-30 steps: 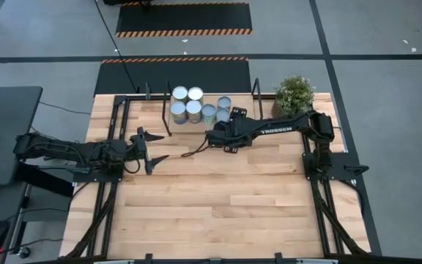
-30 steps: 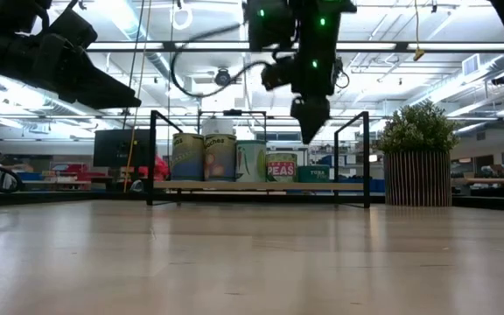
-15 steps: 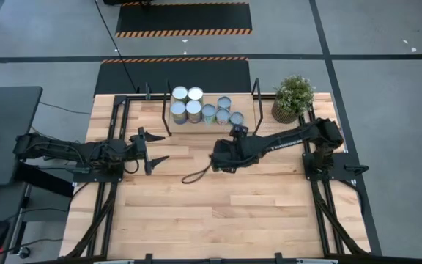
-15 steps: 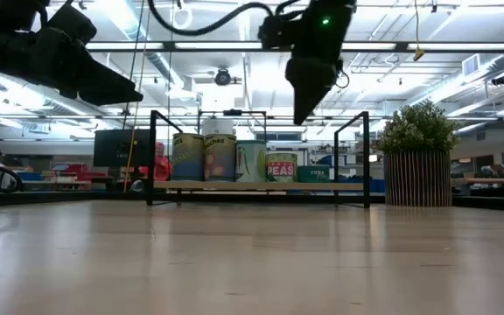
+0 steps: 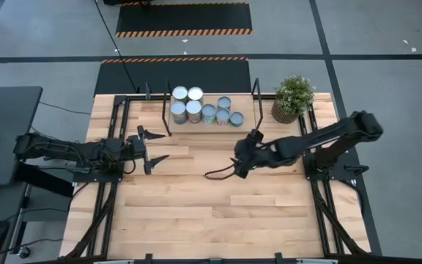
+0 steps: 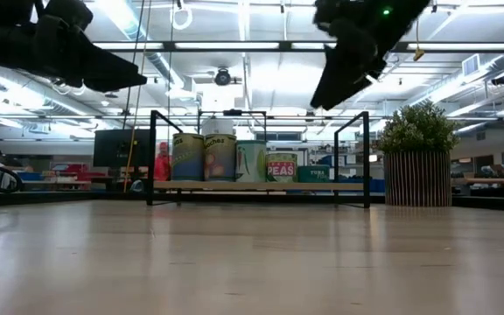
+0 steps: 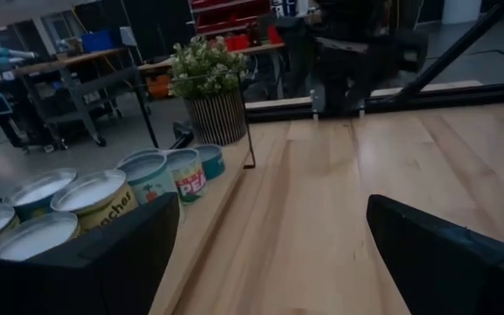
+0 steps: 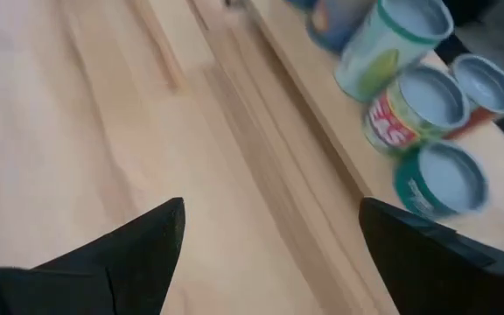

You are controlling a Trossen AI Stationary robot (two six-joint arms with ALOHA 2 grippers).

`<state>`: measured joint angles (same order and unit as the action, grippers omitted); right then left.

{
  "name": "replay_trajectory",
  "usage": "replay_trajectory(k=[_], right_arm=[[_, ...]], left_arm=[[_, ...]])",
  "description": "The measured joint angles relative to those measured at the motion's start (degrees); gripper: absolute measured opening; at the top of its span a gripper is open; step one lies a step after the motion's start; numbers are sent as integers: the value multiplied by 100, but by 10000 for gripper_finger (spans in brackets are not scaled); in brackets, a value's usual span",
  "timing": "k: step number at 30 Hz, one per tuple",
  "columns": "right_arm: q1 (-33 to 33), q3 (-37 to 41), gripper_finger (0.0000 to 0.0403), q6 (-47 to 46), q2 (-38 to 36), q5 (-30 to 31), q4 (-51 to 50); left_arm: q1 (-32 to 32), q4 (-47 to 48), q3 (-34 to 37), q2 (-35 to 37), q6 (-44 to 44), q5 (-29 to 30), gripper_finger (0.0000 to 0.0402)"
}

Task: Pick and place cans onto a shelf
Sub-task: Return to Home Position

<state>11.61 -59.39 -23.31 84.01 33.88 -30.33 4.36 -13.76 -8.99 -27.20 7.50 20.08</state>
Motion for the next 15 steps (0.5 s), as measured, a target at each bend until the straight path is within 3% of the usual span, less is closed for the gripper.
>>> replay_trajectory(k=[5, 15], right_arm=[[-36, 1012, 349, 368, -999, -253, 1404], [-440, 2601, 349, 650, -2907, -855, 3002]], left_arm=[[0, -52, 0, 0, 67, -83, 375], [0, -224, 2, 0, 64, -343, 375]])
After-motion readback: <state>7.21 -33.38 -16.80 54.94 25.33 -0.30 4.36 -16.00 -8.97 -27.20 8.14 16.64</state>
